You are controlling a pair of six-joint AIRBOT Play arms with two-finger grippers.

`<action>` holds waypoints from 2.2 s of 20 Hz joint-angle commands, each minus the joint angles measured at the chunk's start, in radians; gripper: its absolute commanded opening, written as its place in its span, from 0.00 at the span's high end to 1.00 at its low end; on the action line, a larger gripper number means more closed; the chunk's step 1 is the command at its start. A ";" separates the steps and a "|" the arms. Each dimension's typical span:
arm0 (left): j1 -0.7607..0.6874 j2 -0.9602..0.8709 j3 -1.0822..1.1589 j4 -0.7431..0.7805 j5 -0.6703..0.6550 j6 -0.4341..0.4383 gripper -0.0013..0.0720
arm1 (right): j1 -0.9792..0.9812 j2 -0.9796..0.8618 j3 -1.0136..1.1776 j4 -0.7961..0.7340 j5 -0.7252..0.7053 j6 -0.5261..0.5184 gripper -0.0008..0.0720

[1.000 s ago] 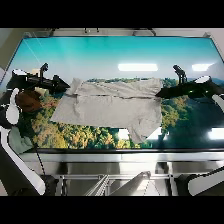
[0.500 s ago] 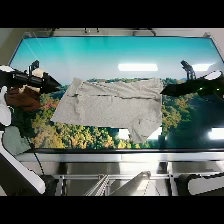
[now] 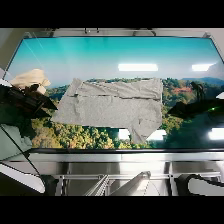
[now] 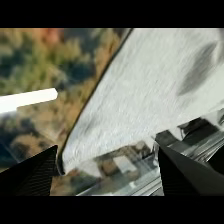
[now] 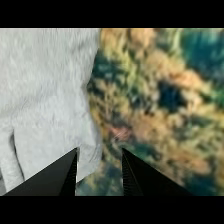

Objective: Fold the shirts.

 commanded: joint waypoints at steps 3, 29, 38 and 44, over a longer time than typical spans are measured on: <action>-0.064 0.015 -0.093 0.121 0.142 0.003 0.07 | -0.004 0.042 -0.115 0.061 0.002 -0.021 0.52; -0.060 0.461 -0.093 -1.009 -0.144 0.399 0.96 | -0.009 0.631 0.008 0.396 0.040 -0.155 0.97; 0.384 1.154 0.233 -1.153 0.063 0.313 0.96 | -0.182 1.089 0.438 0.298 -0.359 -0.267 0.97; 0.404 1.044 0.092 -1.143 0.005 0.288 0.96 | -0.179 0.838 0.443 0.416 -0.208 -0.275 0.97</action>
